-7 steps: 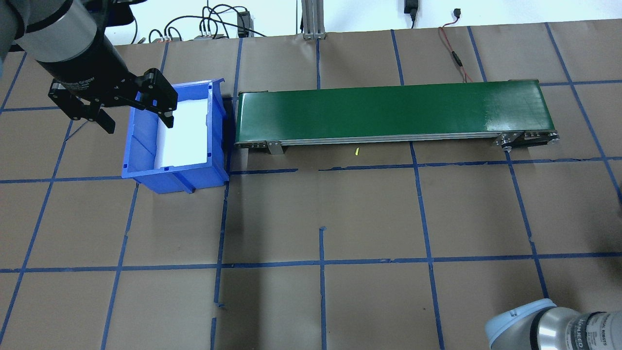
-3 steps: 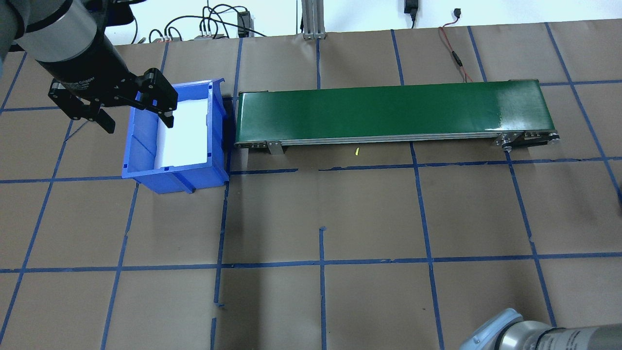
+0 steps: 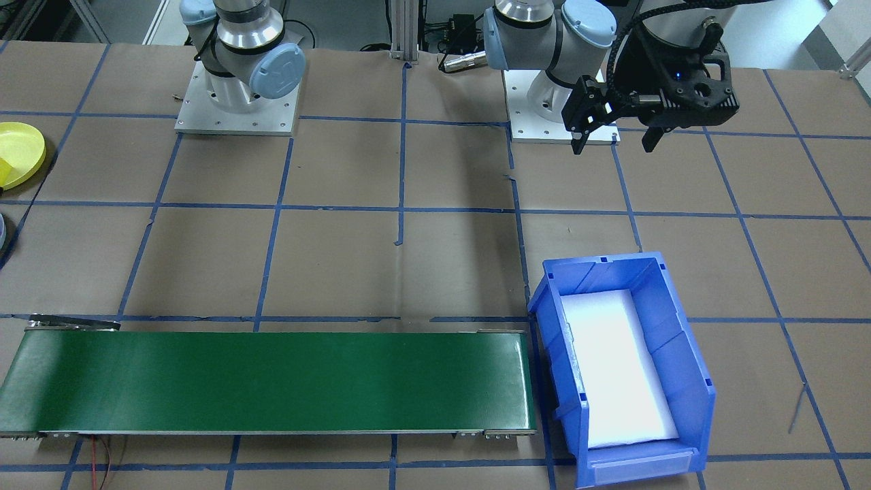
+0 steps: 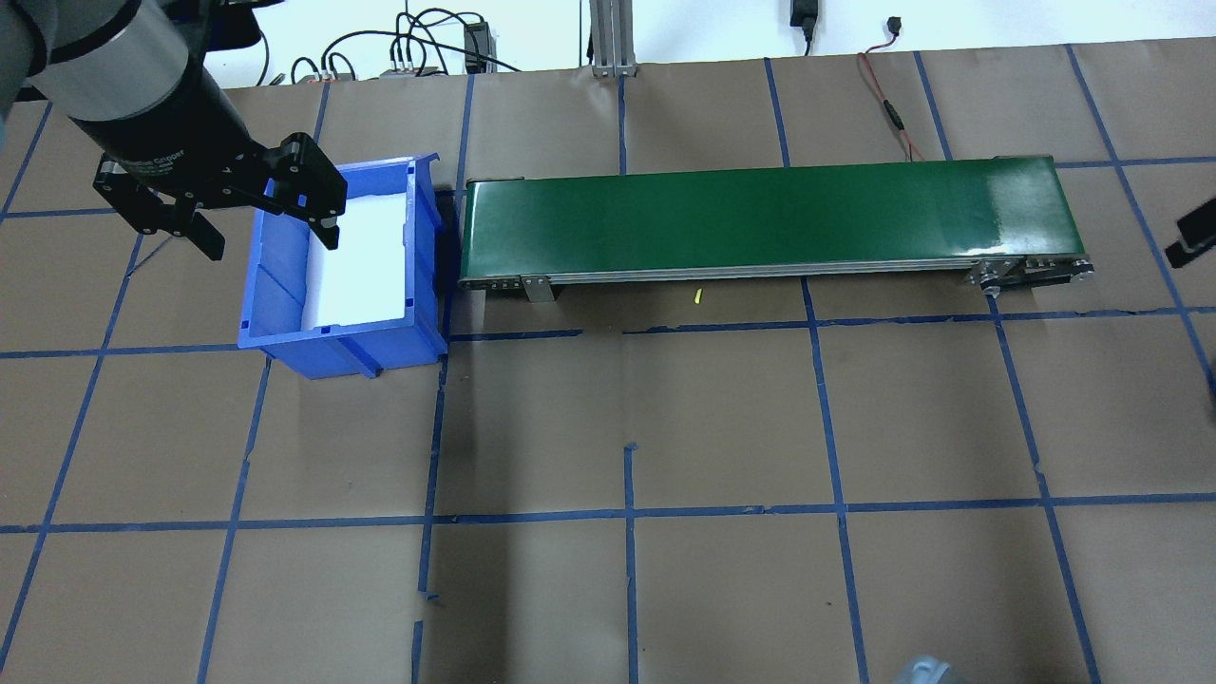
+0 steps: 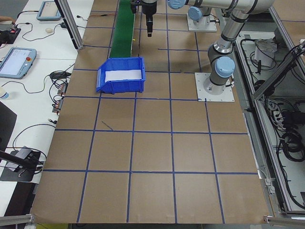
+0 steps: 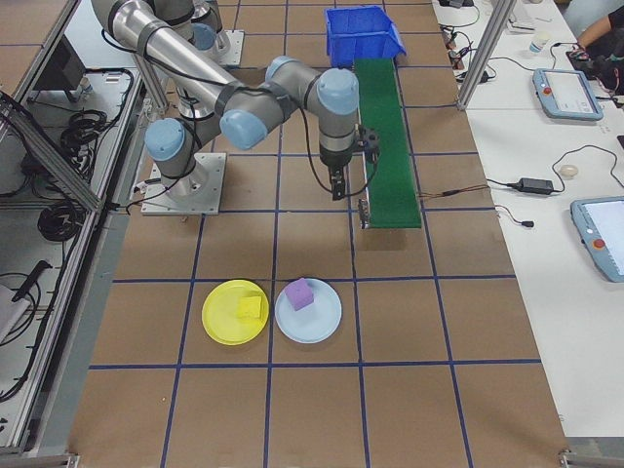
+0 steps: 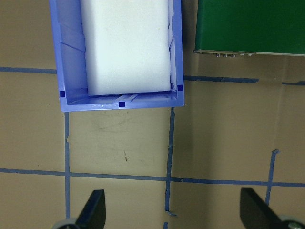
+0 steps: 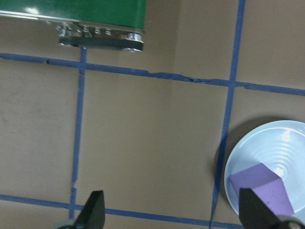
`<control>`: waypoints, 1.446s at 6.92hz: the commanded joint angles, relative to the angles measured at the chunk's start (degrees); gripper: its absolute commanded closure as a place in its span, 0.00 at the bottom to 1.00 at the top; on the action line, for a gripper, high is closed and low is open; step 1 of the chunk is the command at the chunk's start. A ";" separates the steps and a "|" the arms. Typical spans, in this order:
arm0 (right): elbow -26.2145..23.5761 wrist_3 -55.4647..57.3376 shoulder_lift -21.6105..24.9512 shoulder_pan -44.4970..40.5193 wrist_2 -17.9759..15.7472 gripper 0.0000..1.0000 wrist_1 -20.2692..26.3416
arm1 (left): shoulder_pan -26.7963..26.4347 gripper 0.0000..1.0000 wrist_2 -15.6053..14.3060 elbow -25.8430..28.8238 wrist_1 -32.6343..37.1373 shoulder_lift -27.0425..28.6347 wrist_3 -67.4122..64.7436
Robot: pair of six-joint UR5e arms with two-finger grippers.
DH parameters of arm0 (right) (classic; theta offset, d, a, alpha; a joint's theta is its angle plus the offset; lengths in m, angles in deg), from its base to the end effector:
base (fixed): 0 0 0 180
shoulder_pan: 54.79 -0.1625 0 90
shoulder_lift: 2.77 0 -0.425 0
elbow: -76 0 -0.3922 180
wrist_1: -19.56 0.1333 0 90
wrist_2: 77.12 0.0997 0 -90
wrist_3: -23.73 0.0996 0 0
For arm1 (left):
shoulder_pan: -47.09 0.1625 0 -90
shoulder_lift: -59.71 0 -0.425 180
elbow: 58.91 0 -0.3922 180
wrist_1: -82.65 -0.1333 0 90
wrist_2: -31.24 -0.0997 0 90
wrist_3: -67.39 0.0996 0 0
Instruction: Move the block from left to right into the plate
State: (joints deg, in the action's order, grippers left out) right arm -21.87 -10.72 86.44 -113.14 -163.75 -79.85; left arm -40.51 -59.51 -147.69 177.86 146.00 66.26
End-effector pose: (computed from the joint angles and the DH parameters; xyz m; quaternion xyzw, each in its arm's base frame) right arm -0.1411 -0.4940 0.4303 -0.0246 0.9992 -0.0215 0.0211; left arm -0.1125 -0.4676 0.5202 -0.0308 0.9995 0.0025 0.0065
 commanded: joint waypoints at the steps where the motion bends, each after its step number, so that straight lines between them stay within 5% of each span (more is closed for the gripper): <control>1: 4.59 16.98 2.54 -13.31 0.50 0.00 6.05 | 0.07 0.00 -0.13 0.01 0.24 -0.15 0.07; 5: 4.44 41.10 3.08 -33.97 0.67 0.00 5.55 | 0.07 0.00 -0.04 -0.08 0.33 -0.24 0.07; 10: 4.52 40.43 2.81 -33.84 -0.38 0.00 4.06 | -0.02 0.00 -0.04 -0.08 0.25 -0.24 0.07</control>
State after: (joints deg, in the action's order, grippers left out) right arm -17.47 30.28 89.28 -147.24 -163.78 -75.43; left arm -40.49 -59.55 -147.73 178.11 145.76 66.33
